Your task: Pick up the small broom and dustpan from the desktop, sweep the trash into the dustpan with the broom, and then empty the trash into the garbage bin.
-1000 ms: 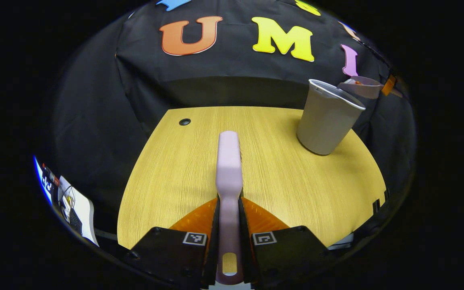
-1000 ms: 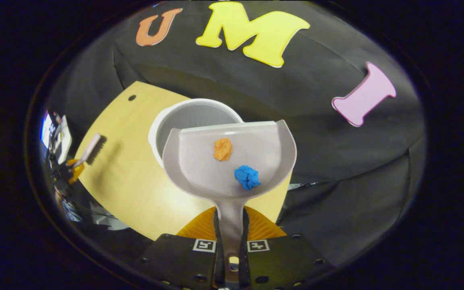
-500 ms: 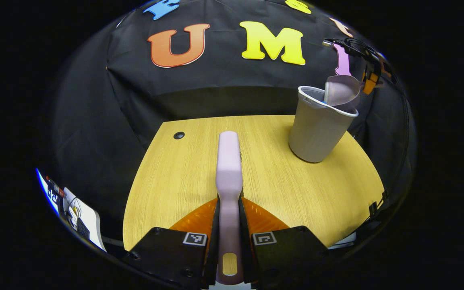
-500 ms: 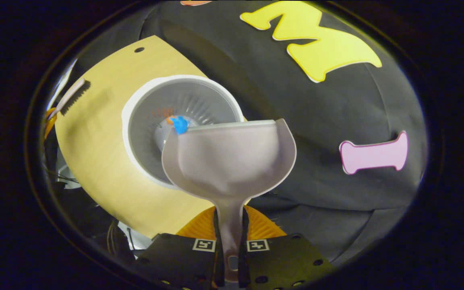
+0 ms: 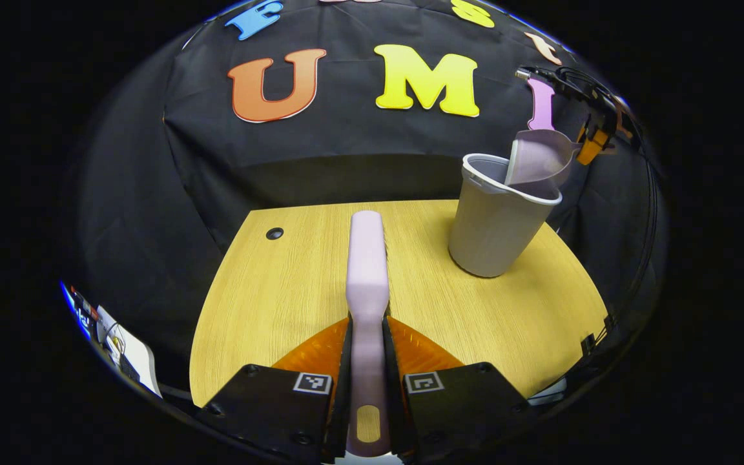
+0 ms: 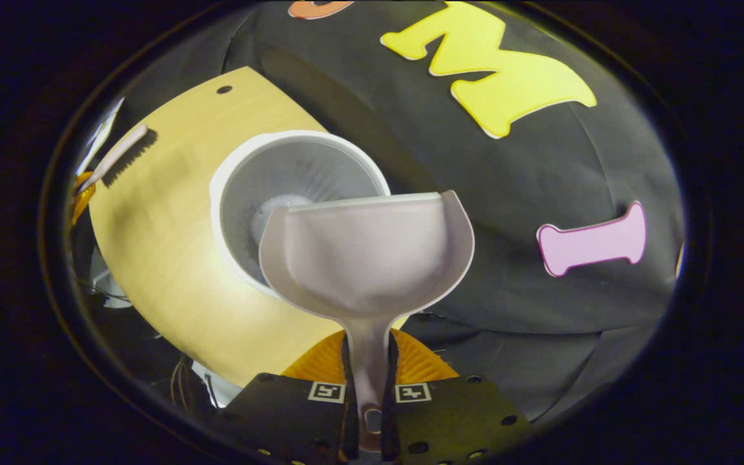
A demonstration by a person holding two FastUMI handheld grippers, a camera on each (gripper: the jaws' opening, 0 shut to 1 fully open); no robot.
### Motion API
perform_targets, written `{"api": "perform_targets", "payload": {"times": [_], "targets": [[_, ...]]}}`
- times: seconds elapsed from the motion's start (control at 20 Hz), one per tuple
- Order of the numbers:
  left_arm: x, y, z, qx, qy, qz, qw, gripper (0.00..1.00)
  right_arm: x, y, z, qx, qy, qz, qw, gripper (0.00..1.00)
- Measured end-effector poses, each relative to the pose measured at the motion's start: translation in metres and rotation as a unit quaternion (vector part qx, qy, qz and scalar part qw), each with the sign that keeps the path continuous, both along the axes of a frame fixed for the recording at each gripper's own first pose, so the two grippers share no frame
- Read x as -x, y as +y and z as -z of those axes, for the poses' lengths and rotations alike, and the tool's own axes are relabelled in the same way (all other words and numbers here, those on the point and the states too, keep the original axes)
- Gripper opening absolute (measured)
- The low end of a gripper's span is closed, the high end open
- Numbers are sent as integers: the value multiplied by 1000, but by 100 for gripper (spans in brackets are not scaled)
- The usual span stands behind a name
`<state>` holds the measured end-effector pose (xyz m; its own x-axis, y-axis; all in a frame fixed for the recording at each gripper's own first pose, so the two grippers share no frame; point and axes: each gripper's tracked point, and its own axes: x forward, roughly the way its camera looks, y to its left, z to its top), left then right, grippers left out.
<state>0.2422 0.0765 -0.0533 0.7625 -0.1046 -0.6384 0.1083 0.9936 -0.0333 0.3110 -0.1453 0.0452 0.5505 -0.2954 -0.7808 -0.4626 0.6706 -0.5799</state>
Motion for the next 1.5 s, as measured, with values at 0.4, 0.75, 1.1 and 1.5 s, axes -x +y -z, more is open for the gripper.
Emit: {"api": "perform_targets", "payload": {"times": [0.4, 0.75, 1.1, 1.5], "targets": [[27, -1, 1, -4, 3, -6, 1000, 27, 116, 24, -11, -196, -115, 39, 973, 13], [72, 0, 32, -16, 9, -11, 1000, 27, 267, 55, 90, -310, -101, 92, 941, 13], [107, -6, 98, -2, 42, -29, 999, 27, 321, 80, 268, -336, -57, 199, 919, 13], [114, 5, 164, -11, 85, -55, 995, 28, 285, 128, 371, -355, -53, 268, 894, 13]]}}
